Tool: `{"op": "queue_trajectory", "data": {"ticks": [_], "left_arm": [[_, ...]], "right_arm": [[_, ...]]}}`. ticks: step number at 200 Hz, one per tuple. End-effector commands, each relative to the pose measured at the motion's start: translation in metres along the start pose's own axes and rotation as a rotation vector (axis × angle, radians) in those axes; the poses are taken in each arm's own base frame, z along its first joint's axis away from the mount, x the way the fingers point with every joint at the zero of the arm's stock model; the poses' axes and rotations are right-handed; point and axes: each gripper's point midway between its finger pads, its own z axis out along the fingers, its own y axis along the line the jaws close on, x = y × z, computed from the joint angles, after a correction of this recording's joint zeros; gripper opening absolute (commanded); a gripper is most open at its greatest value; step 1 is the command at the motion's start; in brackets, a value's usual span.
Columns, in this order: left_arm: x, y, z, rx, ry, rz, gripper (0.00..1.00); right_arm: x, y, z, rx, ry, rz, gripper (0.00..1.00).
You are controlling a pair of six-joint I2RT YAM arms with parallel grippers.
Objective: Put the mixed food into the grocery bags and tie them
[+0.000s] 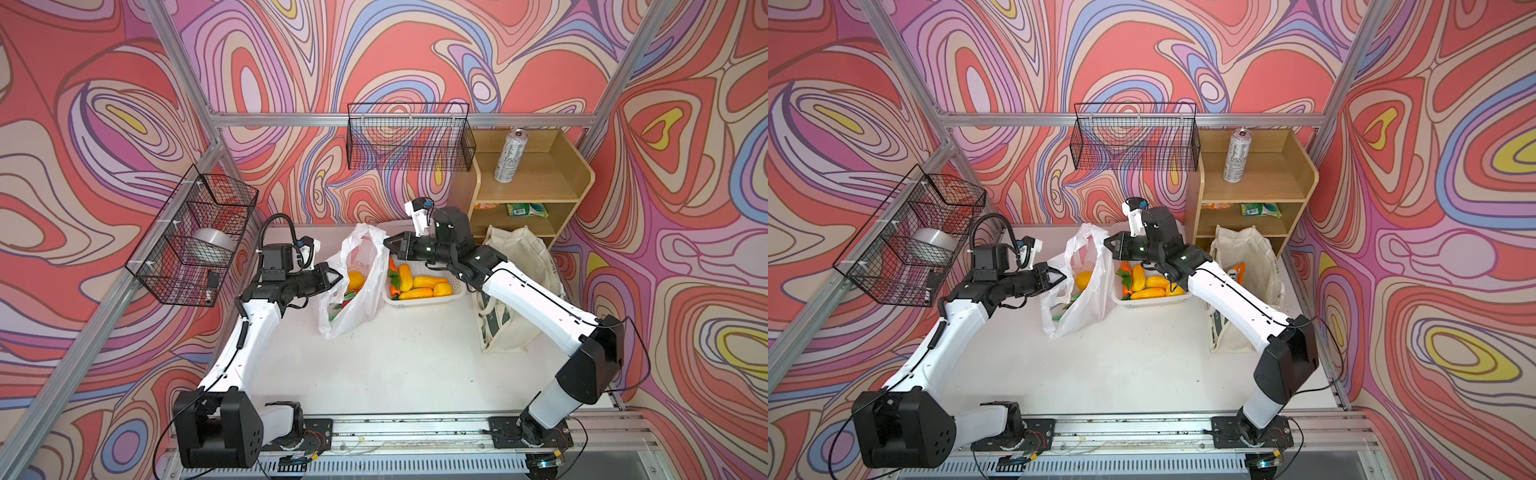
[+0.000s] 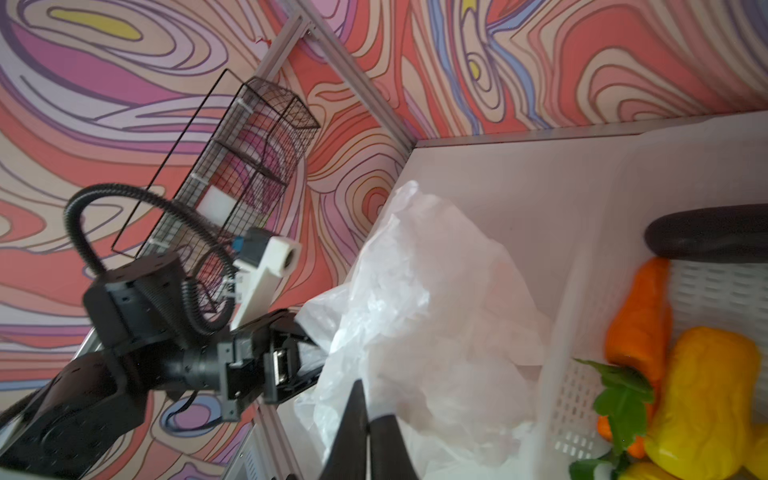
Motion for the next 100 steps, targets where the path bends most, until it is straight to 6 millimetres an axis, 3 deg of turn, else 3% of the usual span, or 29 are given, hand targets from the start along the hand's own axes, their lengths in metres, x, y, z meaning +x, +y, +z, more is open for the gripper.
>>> {"op": "queue_trajectory", "data": {"ticks": [1,11,30,56,78,100], "left_arm": [[-0.012,-0.019,-0.014,0.044,-0.068,0.072,0.0],[-0.014,-0.017,-0.017,0.019,-0.087,0.068,0.0],[-0.018,-0.018,-0.022,0.003,-0.118,0.062,0.0],[-0.019,-0.02,-0.023,0.01,-0.124,0.056,0.0],[-0.018,-0.019,-0.022,0.009,-0.119,0.054,0.0],[-0.018,-0.018,-0.022,0.003,-0.117,0.055,0.0]], "right_arm": [[-0.007,-0.025,-0.002,0.041,0.017,0.008,0.56],[-0.01,-0.015,-0.01,0.02,0.007,-0.018,0.63],[-0.009,0.012,-0.027,-0.038,-0.012,-0.052,0.64],[0.013,0.064,-0.04,-0.122,0.0,-0.159,0.56],[0.046,0.09,-0.029,-0.19,0.072,-0.2,0.39],[0.076,0.082,-0.003,-0.197,0.147,-0.206,0.3]]}}
